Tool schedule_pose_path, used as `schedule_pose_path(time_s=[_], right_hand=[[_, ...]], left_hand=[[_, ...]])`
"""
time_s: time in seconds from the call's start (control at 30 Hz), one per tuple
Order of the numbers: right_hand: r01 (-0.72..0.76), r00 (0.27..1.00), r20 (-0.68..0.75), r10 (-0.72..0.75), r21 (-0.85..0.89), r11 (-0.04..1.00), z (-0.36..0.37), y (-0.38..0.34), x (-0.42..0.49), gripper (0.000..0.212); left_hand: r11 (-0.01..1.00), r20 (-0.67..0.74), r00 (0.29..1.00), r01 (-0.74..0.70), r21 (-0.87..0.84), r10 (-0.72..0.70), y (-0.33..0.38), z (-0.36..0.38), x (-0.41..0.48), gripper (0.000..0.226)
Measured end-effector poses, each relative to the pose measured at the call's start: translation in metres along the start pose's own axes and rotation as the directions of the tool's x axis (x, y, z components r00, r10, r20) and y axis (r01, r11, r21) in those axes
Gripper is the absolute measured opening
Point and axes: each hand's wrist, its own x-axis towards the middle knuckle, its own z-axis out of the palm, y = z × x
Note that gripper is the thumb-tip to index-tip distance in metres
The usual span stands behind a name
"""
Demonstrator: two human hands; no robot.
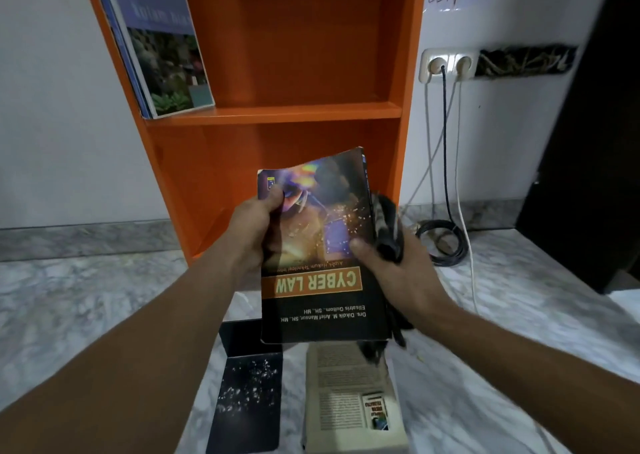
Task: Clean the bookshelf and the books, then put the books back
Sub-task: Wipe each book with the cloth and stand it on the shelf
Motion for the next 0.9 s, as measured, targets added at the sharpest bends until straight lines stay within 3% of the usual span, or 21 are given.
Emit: schedule_pose_path(time_s=[0.07, 0.13, 0.2, 0.27, 0.3, 0.33, 0.37, 0.4, 0.43, 0.47, 0.57, 0.6, 0.67, 0.7, 0.73, 0.77, 0.83, 0.9], right_hand=[[0.108, 0.984, -0.130, -0.118, -0.086, 0.990, -0.008, -0.016, 0.028, 0.050], [0.222, 0.953, -0.132, -0.272, -0.305, 0.926, -0.011, -0.025, 0.045, 0.056], [0.295, 0.945, 0.049, -0.323, -0.555, 0.778, -0.013, -0.006, 0.030, 0.062], [0.393, 0.919, 0.277, -0.280, -0.600, 0.697, -0.016, 0.029, -0.007, 0.041], [0.449, 0.880, 0.420, -0.222, -0.580, 0.680, -0.017, 0.038, -0.028, 0.031], [0.537, 0.787, 0.601, -0.139, -0.557, 0.634, -0.025, 0.048, -0.043, 0.028], [0.565, 0.758, 0.648, -0.077, -0.592, 0.575, -0.033, 0.056, -0.049, 0.028], [0.518, 0.812, 0.579, -0.070, -0.660, 0.544, -0.041, 0.056, -0.045, 0.028], [0.477, 0.870, 0.464, -0.169, -0.702, 0.528, -0.047, 0.048, -0.036, 0.033], [0.450, 0.893, 0.343, -0.292, -0.679, 0.580, -0.050, 0.037, -0.025, 0.043], [0.427, 0.800, 0.062, -0.597, -0.757, 0.495, -0.047, -0.018, 0.030, 0.061], [0.395, 0.770, -0.014, -0.637, -0.774, 0.494, -0.042, -0.033, 0.046, 0.060], [0.299, 0.807, -0.039, -0.590, -0.833, 0.465, -0.025, -0.035, 0.063, 0.063], [0.297, 0.828, 0.014, -0.561, -0.859, 0.417, -0.015, -0.024, 0.061, 0.065], [0.376, 0.841, 0.144, -0.522, -0.848, 0.372, -0.002, -0.005, 0.049, 0.063], [0.519, 0.819, 0.308, -0.483, -0.756, 0.399, 0.006, 0.022, 0.031, 0.055], [0.764, 0.641, 0.667, -0.379, -0.510, 0.396, 0.018, 0.067, -0.006, 0.030], [0.890, 0.444, 0.853, -0.274, -0.386, 0.243, 0.017, 0.072, -0.028, 0.023]], left_hand=[[0.998, -0.039, 0.998, -0.042, 0.053, 0.044, -0.001, 0.008, 0.001, 0.038], [0.994, -0.052, 0.995, -0.083, 0.066, 0.087, 0.000, 0.013, 0.001, 0.033], [0.990, -0.088, 0.988, -0.129, -0.053, 0.124, 0.006, 0.014, 0.005, 0.023], [0.984, -0.158, 0.973, -0.174, -0.040, 0.166, 0.014, 0.008, 0.008, 0.018], [0.979, -0.182, 0.962, -0.202, 0.018, 0.202, 0.017, 0.002, 0.008, 0.018], [0.970, -0.195, 0.950, -0.232, 0.079, 0.243, 0.017, -0.004, 0.008, 0.018], [0.961, -0.195, 0.944, -0.246, 0.126, 0.267, 0.016, -0.009, 0.008, 0.019], [0.955, -0.190, 0.942, -0.249, 0.162, 0.278, 0.015, -0.013, 0.007, 0.019], [0.955, -0.179, 0.945, -0.244, 0.171, 0.273, 0.012, -0.015, 0.008, 0.019], [0.959, -0.162, 0.953, -0.229, 0.165, 0.256, 0.009, -0.017, 0.007, 0.018], [0.975, -0.048, 0.981, -0.182, 0.123, 0.189, 0.005, -0.006, 0.004, 0.023], [0.982, 0.004, 0.985, -0.172, 0.082, 0.172, 0.006, 0.001, 0.003, 0.025], [0.989, 0.079, 0.986, -0.146, 0.024, 0.143, 0.009, 0.021, -0.002, 0.027], [0.989, 0.098, 0.985, -0.145, 0.004, 0.144, 0.011, 0.031, -0.005, 0.027], [0.989, 0.102, 0.984, -0.145, -0.023, 0.146, 0.013, 0.038, -0.007, 0.027], [0.989, 0.096, 0.985, -0.142, -0.051, 0.146, 0.015, 0.042, -0.009, 0.027], [0.984, 0.076, 0.986, -0.139, -0.113, 0.148, 0.019, 0.041, -0.010, 0.029], [0.984, 0.038, 0.989, -0.141, -0.110, 0.146, 0.022, 0.035, -0.009, 0.029]])
